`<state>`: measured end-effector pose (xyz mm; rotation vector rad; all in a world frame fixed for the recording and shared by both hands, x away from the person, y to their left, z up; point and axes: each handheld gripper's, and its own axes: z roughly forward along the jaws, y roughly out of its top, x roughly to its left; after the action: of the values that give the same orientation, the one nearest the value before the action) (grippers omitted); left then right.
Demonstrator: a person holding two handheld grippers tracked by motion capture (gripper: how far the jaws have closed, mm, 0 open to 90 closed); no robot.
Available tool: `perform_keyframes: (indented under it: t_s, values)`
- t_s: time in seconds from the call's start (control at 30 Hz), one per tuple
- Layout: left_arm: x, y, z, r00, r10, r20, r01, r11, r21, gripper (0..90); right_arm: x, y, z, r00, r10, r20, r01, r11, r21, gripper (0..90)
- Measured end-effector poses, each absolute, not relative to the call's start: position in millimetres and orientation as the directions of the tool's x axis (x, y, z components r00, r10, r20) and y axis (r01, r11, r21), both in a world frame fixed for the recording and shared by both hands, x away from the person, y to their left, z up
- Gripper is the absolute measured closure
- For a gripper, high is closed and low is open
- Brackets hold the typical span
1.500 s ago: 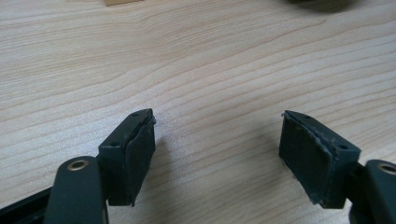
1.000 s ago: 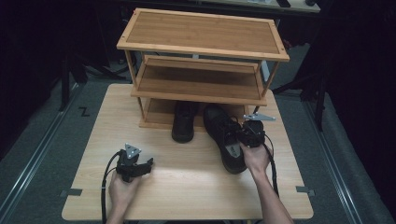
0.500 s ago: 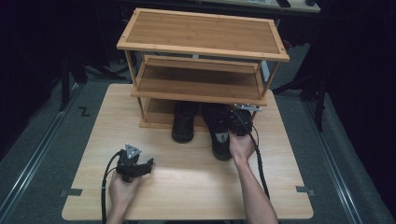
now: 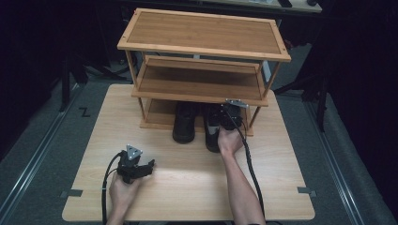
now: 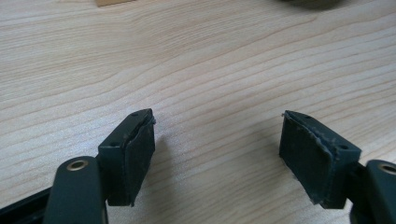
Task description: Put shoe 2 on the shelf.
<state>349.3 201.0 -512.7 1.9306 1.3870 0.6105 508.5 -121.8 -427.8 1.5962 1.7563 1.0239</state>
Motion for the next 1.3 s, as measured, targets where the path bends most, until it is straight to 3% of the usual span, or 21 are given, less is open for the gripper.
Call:
perform_keyframes:
  t_s: [0.43, 0.73, 0.97, 1.3]
  values:
    - [349, 201, -513, 0.327, 0.945, -0.011, 0.630, -0.209, 0.748, 27.0, 521, -110, -436, -0.069, 0.988, 0.135, 0.535, -0.077, 0.841, 87.6]
    - [349, 201, -513, 0.326, 0.945, -0.011, 0.630, -0.209, 0.748, 27.0, 522, -108, -443, -0.067, 0.987, 0.147, 0.504, -0.094, 0.859, 85.8]
    - [349, 201, -513, 0.326, 0.945, -0.011, 0.630, -0.209, 0.748, 27.0, 524, -110, -444, -0.073, 0.982, 0.173, 0.483, -0.117, 0.868, 79.5]
    - [349, 201, -513, 0.327, 0.945, -0.011, 0.630, -0.209, 0.748, 26.9, 520, -121, -439, -0.144, 0.984, 0.104, 0.442, -0.030, 0.897, 65.0]
